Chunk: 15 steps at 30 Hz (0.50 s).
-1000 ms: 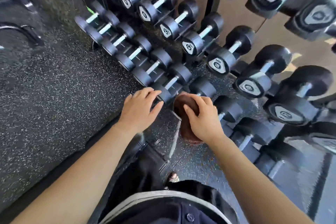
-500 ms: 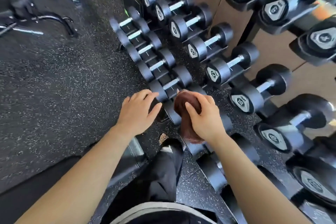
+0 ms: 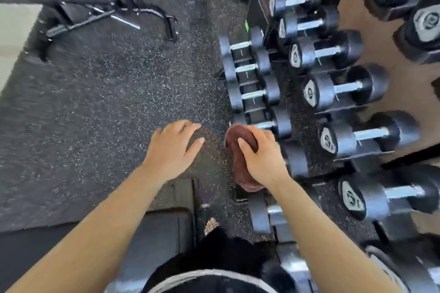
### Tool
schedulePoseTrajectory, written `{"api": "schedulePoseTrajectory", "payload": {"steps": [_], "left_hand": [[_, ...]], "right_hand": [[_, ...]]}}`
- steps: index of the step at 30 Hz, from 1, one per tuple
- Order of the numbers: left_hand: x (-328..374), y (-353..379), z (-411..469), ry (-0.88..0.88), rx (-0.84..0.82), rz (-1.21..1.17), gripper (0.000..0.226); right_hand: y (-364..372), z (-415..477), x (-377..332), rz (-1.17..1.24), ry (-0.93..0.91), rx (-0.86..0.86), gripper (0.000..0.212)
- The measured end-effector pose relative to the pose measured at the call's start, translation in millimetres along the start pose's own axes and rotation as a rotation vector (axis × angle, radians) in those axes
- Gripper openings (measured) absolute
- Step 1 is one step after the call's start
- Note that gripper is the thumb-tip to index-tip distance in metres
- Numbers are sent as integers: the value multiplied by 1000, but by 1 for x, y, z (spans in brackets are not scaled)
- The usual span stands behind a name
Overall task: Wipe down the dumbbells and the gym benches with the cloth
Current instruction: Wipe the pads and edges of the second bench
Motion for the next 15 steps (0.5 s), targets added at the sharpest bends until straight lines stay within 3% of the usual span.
{"api": "schedulePoseTrajectory", "payload": {"steps": [7,15], "left_hand": [[-97,-37,37,-294,90,25,51],[-193,-44,132,-491,138,-27,52]], "right_hand": [[89,85,-88,43,-206,-196,39],[179,203,-173,46,-332,-335,38]]}}
Point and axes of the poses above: each hand's wrist, its own z-axis towards the middle knuckle, its own y-axis out of the palm, x = y × z, the point moved 7 cm from there along z, towards the middle knuckle, and after that the axes turned 14 degrees about x, right-handed, at the moved point
